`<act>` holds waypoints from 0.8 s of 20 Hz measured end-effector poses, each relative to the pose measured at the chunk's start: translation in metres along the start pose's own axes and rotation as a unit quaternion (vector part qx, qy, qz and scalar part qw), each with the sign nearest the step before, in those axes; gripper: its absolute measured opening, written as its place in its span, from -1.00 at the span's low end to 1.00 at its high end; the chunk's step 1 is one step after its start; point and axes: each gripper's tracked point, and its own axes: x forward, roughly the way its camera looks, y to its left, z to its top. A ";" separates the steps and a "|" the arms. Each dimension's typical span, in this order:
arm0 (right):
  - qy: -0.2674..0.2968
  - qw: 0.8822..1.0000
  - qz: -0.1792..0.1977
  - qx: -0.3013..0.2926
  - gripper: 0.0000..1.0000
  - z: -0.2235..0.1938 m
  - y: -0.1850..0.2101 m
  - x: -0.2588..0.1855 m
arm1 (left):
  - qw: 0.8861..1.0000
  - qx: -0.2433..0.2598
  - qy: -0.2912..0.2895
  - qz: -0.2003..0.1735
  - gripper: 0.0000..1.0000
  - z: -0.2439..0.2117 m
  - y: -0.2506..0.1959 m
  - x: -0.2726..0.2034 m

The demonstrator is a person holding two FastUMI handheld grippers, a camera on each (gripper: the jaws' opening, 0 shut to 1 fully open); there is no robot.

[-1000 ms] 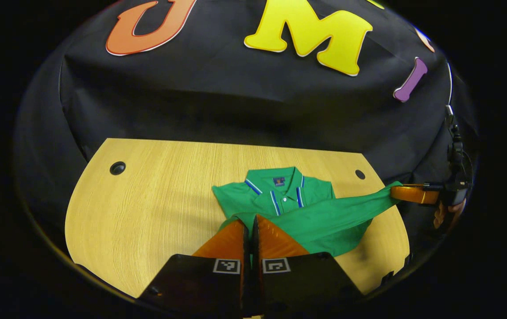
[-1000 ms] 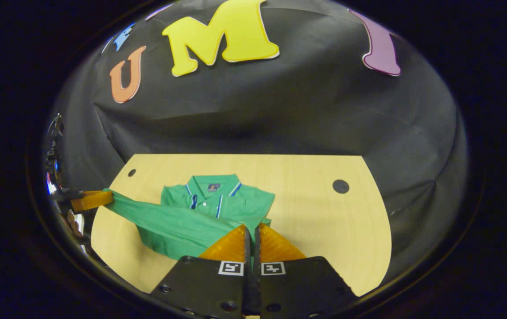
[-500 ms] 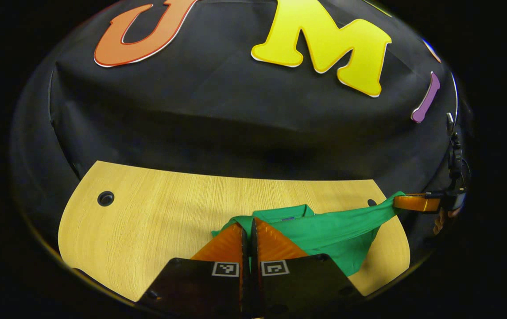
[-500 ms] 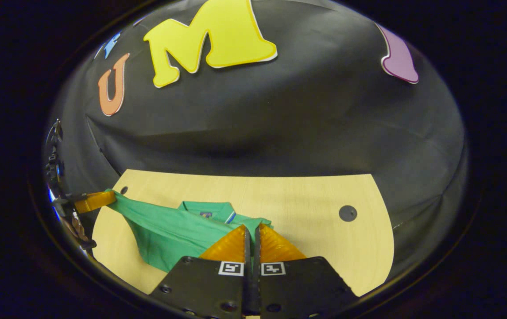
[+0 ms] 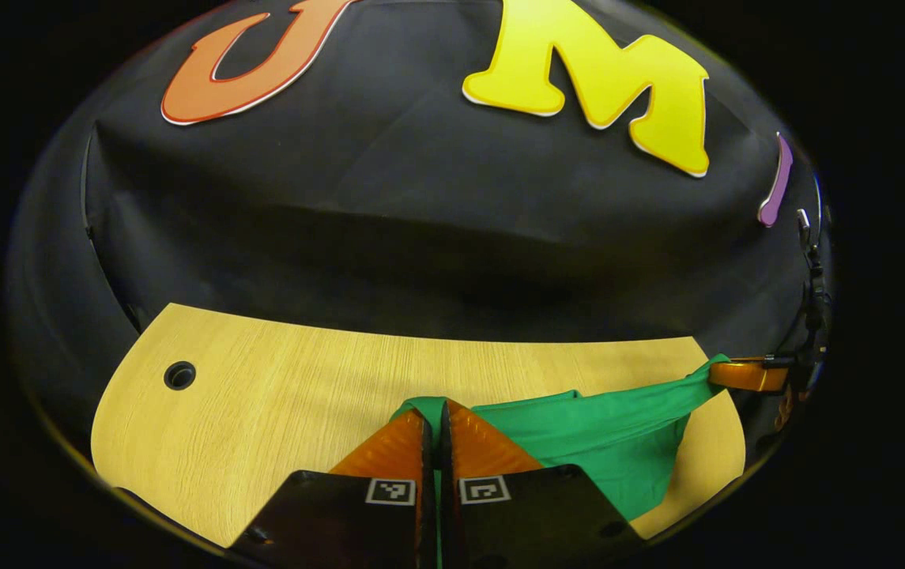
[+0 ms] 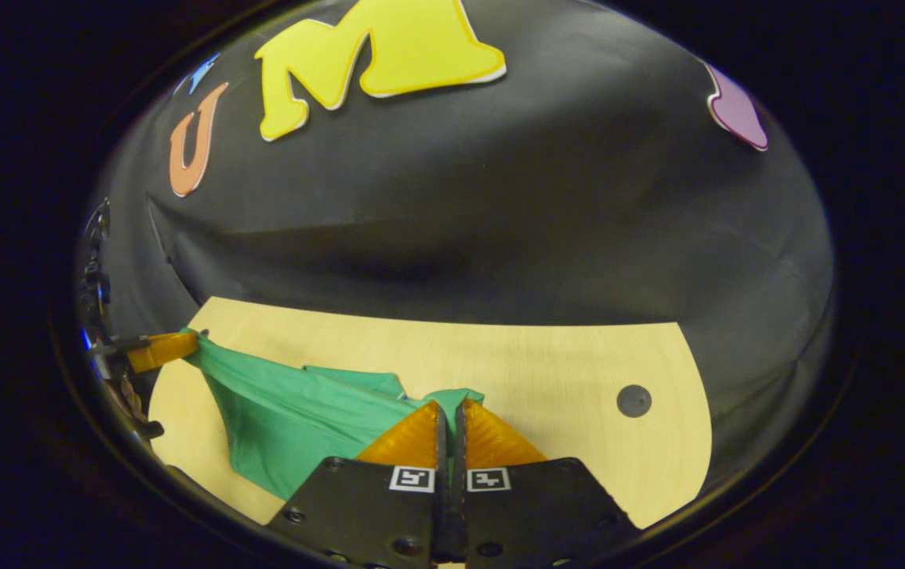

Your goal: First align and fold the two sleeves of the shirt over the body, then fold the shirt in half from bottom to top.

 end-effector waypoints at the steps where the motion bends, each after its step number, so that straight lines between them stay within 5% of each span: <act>1: 0.001 1.000 0.000 0.001 -0.99 -0.005 -0.001 0.007 | 1.000 -0.002 0.002 0.001 -0.79 -0.003 0.000 0.005; 5: 0.009 1.000 -0.004 -0.002 -0.86 -0.022 -0.003 0.025 | 0.999 0.006 0.034 0.020 -0.70 -0.024 0.007 0.026; 6: 0.013 1.000 -0.007 -0.002 -0.48 -0.028 -0.002 0.027 | 0.998 0.009 0.048 0.032 -0.54 -0.031 0.012 0.025; 9: 0.001 1.000 -0.015 -0.008 0.65 -0.034 0.000 0.022 | 0.998 0.003 0.039 0.050 1.00 -0.033 0.020 0.021; 13: -0.035 0.999 -0.023 -0.011 0.94 -0.024 0.008 -0.001 | 0.999 0.008 0.013 0.046 1.00 -0.026 0.016 0.014; 16: -0.063 0.997 -0.031 -0.015 0.96 -0.009 0.015 -0.023 | 0.999 0.009 -0.004 0.041 1.00 -0.015 0.012 0.001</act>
